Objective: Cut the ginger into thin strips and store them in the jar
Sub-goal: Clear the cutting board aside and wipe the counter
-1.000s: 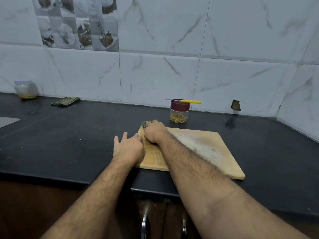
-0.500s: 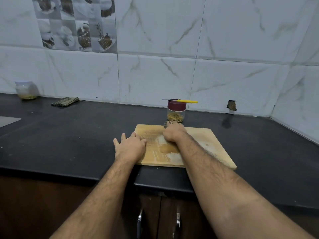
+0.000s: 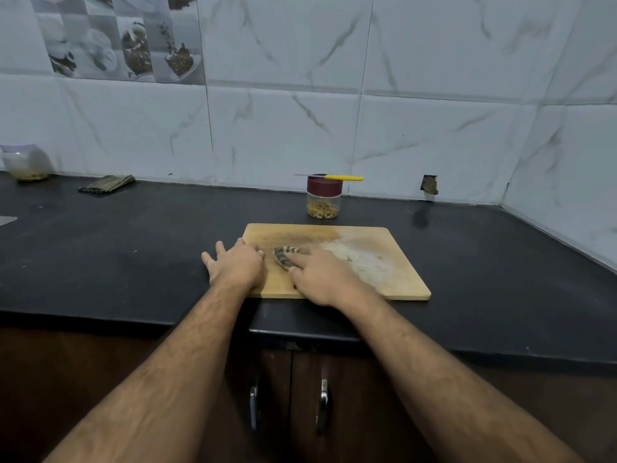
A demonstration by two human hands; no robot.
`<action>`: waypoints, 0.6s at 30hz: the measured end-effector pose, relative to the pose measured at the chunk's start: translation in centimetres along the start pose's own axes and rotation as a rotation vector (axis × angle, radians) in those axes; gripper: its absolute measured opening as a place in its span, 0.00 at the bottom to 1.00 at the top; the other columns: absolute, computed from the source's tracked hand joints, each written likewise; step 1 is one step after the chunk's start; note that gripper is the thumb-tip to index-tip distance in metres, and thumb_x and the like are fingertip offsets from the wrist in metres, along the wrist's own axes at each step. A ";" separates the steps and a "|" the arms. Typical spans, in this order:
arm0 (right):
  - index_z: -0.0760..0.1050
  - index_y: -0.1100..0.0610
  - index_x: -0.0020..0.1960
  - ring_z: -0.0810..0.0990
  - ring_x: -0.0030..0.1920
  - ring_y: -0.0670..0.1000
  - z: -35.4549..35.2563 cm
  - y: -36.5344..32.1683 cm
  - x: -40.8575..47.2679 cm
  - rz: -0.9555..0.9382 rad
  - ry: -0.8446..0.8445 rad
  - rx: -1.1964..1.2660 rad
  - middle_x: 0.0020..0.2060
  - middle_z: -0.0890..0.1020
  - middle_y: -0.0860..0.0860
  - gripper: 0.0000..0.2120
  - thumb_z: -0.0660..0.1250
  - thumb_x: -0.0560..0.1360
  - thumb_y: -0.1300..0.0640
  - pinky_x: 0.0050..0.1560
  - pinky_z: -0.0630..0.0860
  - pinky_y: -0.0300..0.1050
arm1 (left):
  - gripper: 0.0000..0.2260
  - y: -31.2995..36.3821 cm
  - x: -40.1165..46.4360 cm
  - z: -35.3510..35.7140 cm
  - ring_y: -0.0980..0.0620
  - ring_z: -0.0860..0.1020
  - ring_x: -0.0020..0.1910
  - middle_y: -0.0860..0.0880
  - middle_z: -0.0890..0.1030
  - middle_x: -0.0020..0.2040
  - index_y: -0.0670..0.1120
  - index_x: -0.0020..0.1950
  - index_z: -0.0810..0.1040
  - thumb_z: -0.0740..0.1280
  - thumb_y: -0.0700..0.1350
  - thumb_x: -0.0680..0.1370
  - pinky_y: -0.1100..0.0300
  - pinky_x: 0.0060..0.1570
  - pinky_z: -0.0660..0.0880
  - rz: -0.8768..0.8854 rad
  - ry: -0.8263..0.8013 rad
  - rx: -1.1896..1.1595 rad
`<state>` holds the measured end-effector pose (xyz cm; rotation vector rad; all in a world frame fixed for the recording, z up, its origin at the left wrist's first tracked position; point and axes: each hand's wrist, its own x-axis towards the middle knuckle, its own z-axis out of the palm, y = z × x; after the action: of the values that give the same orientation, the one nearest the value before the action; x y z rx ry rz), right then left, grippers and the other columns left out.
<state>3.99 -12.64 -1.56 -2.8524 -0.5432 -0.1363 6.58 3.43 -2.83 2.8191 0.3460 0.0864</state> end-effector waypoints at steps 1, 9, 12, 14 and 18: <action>0.65 0.47 0.76 0.66 0.72 0.56 -0.5 0.9 0.2 0.025 -0.007 0.004 0.75 0.66 0.53 0.24 0.53 0.81 0.47 0.71 0.66 0.52 | 0.19 -0.1 0.1 0.0 0.41 0.48 0.79 0.53 0.57 0.80 0.55 0.75 0.67 0.48 0.51 0.85 0.35 0.74 0.43 0.023 0.004 0.004; 0.56 0.51 0.80 0.52 0.79 0.57 -1.1 2.7 6.6 0.192 -0.040 -0.032 0.79 0.55 0.58 0.25 0.51 0.83 0.52 0.77 0.51 0.49 | 0.19 -0.4 0.0 0.1 0.43 0.46 0.80 0.51 0.56 0.80 0.54 0.73 0.68 0.48 0.52 0.85 0.35 0.75 0.45 0.089 -0.003 -0.012; 0.63 0.49 0.78 0.65 0.74 0.56 -1.5 2.0 7.8 0.212 -0.035 0.015 0.77 0.63 0.55 0.24 0.55 0.82 0.52 0.71 0.65 0.49 | 0.19 -0.3 -0.1 0.3 0.43 0.48 0.80 0.50 0.58 0.80 0.54 0.72 0.69 0.48 0.54 0.84 0.35 0.74 0.47 0.064 0.010 -0.008; 0.68 0.51 0.75 0.73 0.67 0.55 -1.4 1.3 7.8 0.200 -0.033 -0.027 0.72 0.70 0.54 0.22 0.57 0.81 0.55 0.63 0.73 0.47 | 0.19 -0.1 -0.2 0.3 0.43 0.49 0.79 0.50 0.58 0.80 0.54 0.72 0.69 0.48 0.53 0.84 0.35 0.74 0.47 0.033 0.020 -0.002; 0.71 0.53 0.73 0.75 0.65 0.54 -0.7 0.0 5.3 0.138 -0.020 -0.019 0.69 0.75 0.54 0.22 0.58 0.80 0.58 0.62 0.73 0.45 | 0.19 0.2 -0.2 0.3 0.41 0.49 0.79 0.50 0.57 0.80 0.55 0.72 0.69 0.47 0.51 0.85 0.35 0.74 0.44 -0.036 0.024 -0.006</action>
<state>8.89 -10.99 -0.16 -2.9008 -0.3483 -0.0890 6.46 3.10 -3.05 2.8066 0.4011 0.1140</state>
